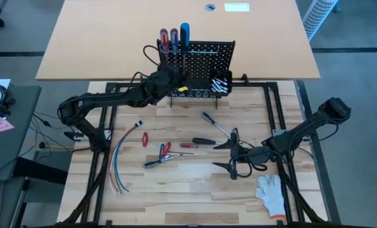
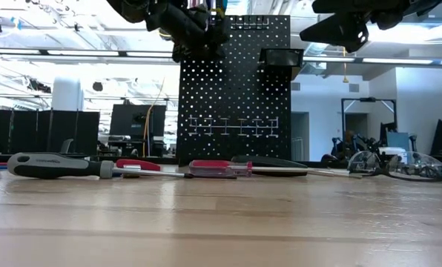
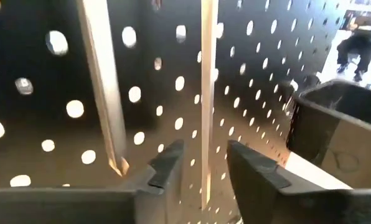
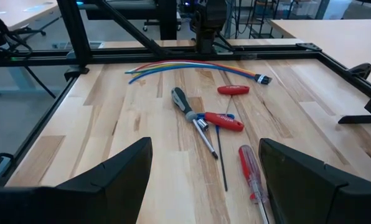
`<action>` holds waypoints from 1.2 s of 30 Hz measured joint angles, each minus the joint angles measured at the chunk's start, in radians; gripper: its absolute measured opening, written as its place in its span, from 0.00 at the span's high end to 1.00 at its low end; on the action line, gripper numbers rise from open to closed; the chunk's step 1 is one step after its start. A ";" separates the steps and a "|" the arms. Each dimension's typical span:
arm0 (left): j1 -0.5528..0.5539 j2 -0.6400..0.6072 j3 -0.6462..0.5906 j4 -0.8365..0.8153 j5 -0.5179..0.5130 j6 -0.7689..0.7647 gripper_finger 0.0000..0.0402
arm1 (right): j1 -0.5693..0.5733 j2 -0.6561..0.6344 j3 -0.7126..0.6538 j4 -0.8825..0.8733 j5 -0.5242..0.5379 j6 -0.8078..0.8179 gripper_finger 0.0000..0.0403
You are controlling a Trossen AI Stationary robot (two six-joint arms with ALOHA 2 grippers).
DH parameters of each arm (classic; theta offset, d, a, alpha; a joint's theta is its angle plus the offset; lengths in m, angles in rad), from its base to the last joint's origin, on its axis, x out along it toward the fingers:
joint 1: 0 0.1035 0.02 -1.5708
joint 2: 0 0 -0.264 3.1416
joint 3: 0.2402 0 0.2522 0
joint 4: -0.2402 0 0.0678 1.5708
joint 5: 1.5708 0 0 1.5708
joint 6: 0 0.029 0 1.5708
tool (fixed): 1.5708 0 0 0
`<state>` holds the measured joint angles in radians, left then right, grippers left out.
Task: Hang tools onto peg board
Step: Hang the allen wrench on the pegboard
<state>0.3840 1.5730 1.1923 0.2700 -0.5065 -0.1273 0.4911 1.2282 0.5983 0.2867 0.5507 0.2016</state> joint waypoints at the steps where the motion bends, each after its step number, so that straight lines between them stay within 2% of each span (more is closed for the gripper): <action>1: -0.003 0.000 0.000 -0.009 0.000 -0.003 0.69 | 0.000 0.000 0.000 -0.002 0.000 0.000 0.25; 7: -0.039 0.000 0.000 -0.071 -0.003 0.002 0.62 | 0.000 0.000 0.000 -0.013 0.000 0.000 0.25; 16: -0.084 0.000 0.000 -0.199 -0.075 0.002 0.62 | 0.000 0.000 0.000 -0.021 0.000 0.008 0.25; 26: -0.114 0.000 -0.003 -0.268 -0.082 -0.009 0.62 | 0.000 0.000 0.000 -0.024 0.000 0.011 0.25; 36: -0.192 -0.026 -0.141 -0.235 -0.102 -0.007 0.63 | 0.008 0.001 0.000 -0.045 -0.001 0.016 0.25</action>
<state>0.1916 1.5469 1.0511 0.0346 -0.6083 -0.1343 0.4994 1.2291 0.5983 0.2416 0.5499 0.2174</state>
